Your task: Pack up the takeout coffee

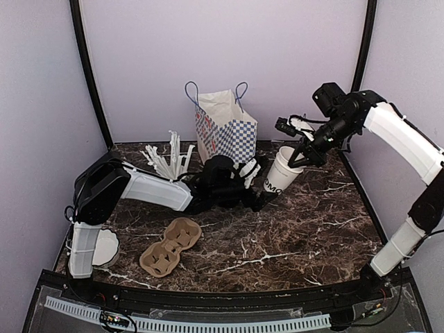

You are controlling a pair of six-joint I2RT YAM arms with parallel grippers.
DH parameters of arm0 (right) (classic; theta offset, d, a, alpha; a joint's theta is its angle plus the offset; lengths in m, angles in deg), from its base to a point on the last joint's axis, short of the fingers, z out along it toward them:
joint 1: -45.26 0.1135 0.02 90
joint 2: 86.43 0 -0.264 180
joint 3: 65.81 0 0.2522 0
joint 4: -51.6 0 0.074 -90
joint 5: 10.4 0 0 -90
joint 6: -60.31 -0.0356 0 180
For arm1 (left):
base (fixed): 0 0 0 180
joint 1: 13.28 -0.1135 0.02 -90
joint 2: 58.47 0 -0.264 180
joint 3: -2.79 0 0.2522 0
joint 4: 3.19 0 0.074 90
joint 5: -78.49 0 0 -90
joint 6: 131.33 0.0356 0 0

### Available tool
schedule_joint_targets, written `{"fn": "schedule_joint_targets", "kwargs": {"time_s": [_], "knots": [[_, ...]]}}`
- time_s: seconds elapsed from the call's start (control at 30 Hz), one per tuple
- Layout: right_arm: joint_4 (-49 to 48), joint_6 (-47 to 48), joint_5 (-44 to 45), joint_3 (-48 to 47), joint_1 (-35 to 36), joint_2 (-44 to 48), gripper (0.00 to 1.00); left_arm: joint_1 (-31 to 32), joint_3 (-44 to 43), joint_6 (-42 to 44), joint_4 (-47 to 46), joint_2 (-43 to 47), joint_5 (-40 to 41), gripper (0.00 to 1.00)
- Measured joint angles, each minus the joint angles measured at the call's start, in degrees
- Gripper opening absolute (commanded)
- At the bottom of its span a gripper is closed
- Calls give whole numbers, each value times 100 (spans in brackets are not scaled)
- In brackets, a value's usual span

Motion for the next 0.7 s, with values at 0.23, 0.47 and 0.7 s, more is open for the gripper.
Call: {"fn": "schedule_joint_targets", "kwargs": {"time_s": [0.23, 0.47, 0.7], "knots": [[7, 28, -55, 48, 116, -31, 0, 13, -400, -74, -22, -297, -684, 86], [37, 35, -101, 33, 138, -70, 0, 13, -544, -116, -44, -310, -955, 73], [385, 59, -109, -387, 136, -168, 0, 13, -544, -162, -254, -310, -1123, 70]]}}
